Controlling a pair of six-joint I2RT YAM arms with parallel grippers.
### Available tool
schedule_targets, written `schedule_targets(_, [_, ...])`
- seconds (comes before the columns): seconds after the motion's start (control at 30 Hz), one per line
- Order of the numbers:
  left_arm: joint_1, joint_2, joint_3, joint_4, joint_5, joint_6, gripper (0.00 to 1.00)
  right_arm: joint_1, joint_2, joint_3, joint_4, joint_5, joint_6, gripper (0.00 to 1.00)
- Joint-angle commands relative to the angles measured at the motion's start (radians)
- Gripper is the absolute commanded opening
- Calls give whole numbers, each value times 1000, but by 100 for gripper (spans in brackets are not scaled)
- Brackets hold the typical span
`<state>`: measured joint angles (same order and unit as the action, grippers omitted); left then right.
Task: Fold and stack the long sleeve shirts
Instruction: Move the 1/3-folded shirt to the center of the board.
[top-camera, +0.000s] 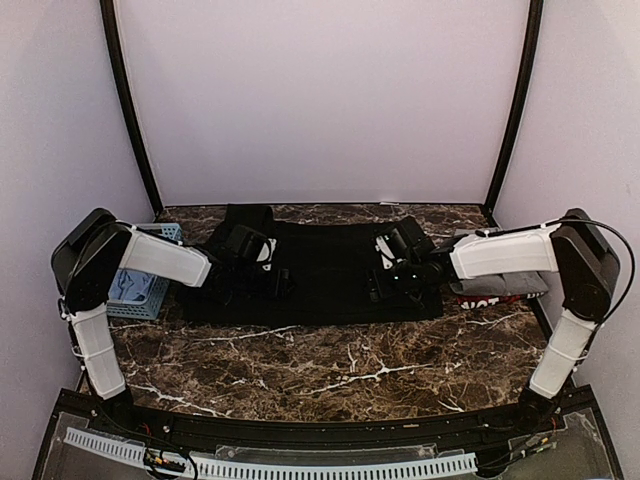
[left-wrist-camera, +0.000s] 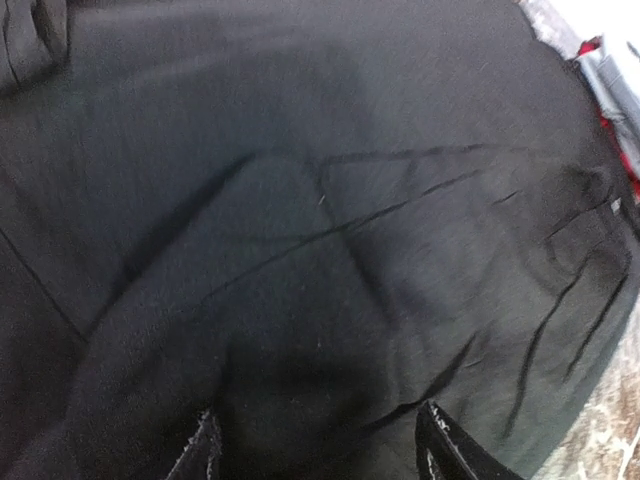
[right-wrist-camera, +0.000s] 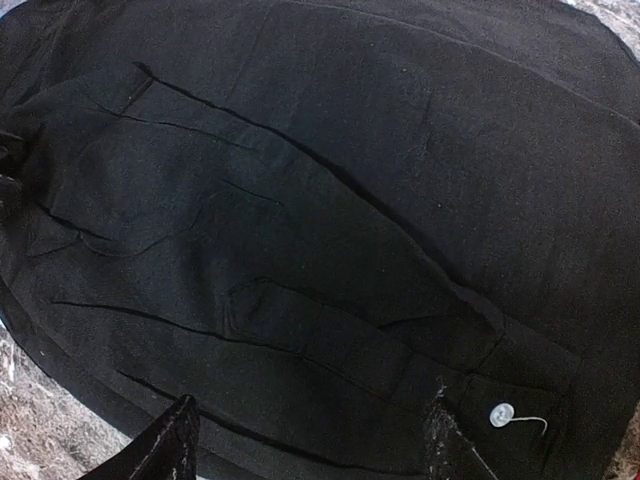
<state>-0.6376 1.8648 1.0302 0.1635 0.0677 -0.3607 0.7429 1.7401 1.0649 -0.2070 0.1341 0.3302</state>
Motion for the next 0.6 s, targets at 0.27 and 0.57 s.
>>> schedule_targets(0.27, [6,72,-37,37,22,-1,67,-59,25,-118,34,-42,34,75])
schedule_targets(0.57, [-15,2,-159,81,33,-15,68,-62,-54,-196,-134,33,113,76])
